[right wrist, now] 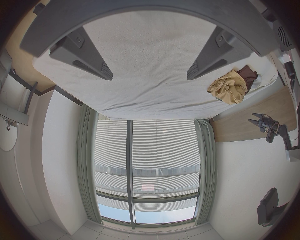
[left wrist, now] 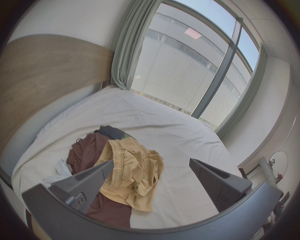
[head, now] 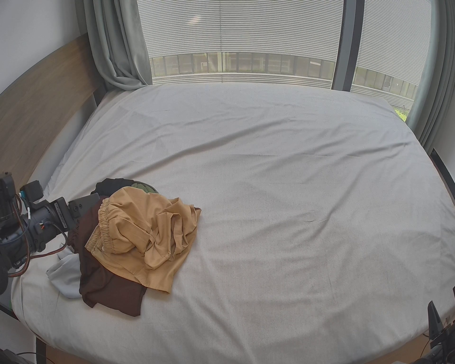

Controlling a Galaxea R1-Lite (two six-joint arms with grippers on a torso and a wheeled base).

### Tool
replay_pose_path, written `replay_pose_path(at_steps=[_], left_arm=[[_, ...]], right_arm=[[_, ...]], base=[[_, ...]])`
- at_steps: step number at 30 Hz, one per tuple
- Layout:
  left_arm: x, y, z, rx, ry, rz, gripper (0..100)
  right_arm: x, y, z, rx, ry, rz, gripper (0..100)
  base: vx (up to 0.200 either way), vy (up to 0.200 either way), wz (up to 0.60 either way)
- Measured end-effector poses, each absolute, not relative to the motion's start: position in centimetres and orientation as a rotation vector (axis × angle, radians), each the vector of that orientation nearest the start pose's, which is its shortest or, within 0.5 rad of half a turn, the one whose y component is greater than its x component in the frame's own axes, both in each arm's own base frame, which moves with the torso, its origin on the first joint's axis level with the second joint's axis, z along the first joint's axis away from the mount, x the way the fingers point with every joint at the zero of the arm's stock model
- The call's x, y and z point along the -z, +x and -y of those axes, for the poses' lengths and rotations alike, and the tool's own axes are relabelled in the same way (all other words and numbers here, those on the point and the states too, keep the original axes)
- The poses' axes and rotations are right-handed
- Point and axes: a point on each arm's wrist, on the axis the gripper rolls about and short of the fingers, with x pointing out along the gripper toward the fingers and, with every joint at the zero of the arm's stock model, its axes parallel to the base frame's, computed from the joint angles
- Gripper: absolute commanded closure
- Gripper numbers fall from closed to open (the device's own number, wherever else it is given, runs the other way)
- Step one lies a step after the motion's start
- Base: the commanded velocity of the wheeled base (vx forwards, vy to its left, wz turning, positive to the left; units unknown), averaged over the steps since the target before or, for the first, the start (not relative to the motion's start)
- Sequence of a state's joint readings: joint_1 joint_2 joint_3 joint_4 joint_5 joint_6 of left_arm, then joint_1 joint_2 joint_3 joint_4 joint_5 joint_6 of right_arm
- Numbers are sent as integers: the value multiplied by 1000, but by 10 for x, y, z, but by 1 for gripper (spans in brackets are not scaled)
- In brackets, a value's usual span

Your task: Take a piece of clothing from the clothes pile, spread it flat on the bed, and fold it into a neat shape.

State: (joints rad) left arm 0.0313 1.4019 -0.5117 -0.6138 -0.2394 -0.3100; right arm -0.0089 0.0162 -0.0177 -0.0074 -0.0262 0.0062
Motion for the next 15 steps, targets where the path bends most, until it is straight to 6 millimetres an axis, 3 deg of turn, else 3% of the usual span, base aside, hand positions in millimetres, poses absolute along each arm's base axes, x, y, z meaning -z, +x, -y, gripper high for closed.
replay_pose_path(at_steps=[15], left_arm=[[-145,250,-24,153,-434,-380,0]], right_arm=[[-82,-23,0,34,6,9,0]], base=[[0,0,0]])
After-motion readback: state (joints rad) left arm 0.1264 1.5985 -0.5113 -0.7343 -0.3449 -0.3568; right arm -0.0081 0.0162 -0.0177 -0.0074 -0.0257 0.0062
